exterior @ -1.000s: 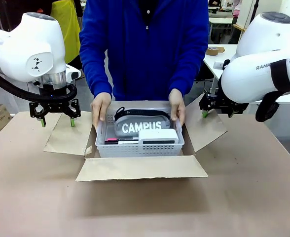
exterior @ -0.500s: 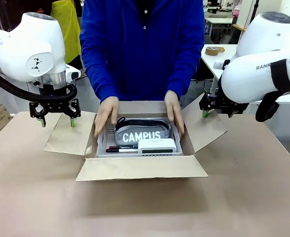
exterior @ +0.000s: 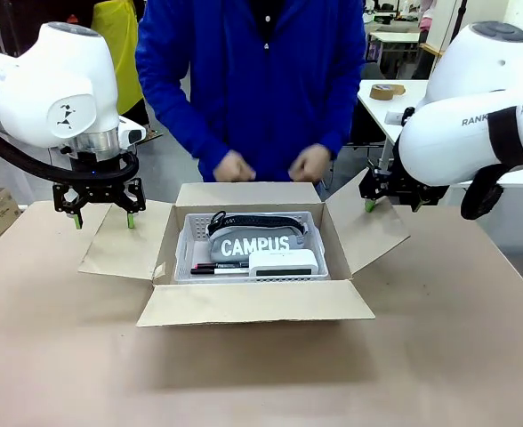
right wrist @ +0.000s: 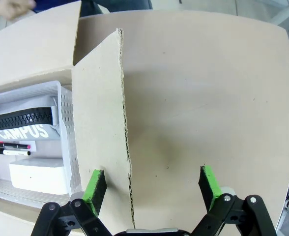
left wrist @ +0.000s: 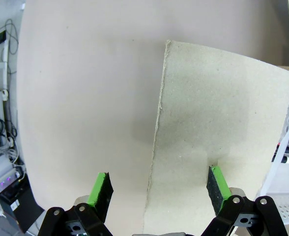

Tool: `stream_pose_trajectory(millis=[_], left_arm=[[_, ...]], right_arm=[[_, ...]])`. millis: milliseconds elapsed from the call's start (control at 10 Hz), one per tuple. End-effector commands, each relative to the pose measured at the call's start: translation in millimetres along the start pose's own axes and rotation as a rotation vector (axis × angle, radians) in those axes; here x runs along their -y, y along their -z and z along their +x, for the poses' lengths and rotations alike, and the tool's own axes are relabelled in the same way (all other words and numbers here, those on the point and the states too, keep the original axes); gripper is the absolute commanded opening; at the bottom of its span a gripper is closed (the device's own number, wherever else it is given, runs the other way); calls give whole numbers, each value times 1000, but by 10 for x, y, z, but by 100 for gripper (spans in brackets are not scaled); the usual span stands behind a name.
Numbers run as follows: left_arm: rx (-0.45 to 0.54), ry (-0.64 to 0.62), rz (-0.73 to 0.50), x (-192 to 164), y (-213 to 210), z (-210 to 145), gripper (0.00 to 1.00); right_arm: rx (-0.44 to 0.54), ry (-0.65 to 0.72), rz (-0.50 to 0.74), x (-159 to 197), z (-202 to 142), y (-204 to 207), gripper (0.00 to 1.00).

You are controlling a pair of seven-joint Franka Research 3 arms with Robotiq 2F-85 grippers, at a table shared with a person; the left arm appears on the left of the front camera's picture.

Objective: Pack the gift set into the box.
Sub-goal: Lift both hands away from the flaps of the Package Box.

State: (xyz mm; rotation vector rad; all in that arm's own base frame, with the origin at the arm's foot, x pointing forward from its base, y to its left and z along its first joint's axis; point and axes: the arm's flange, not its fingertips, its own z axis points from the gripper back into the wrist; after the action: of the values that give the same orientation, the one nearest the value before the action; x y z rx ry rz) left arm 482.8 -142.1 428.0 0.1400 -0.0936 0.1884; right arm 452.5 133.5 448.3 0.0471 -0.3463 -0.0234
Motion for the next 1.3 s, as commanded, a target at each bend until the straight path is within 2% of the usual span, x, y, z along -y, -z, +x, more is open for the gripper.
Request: stream_pose_trajectory(millis=[0,100,200,300,400,500,600,700,1200], left_arm=[[0,0,0,0,0,0,100],[-55,-95,-384,-1022,-81,51,100],[-15,-208,-635,-1865,-14,-43,100],[-16,-281,-825,-2438,226,-135,100],[-34,-343,-1130,-2714,455,-236,100],[-95,-413,-1346,-2805,680,-239,100],[-202,-491,-1444,-2762,835,-159,100],[-3,-341,-764,-2859,421,-346,100],[-3,-341,-764,-2859,421,-346,100]], right_arm=[[0,0,0,0,0,0,100],[-87,235,246,698,137,-399,100],[-122,457,334,1405,115,-740,100],[-139,632,591,2097,-21,-997,100],[-213,776,670,2513,-168,-967,100],[-320,904,764,2835,-267,-775,100],[-403,1007,820,3041,-313,-477,100],[-208,579,550,2625,-429,-1034,100],[-208,579,550,2625,-429,-1034,100]])
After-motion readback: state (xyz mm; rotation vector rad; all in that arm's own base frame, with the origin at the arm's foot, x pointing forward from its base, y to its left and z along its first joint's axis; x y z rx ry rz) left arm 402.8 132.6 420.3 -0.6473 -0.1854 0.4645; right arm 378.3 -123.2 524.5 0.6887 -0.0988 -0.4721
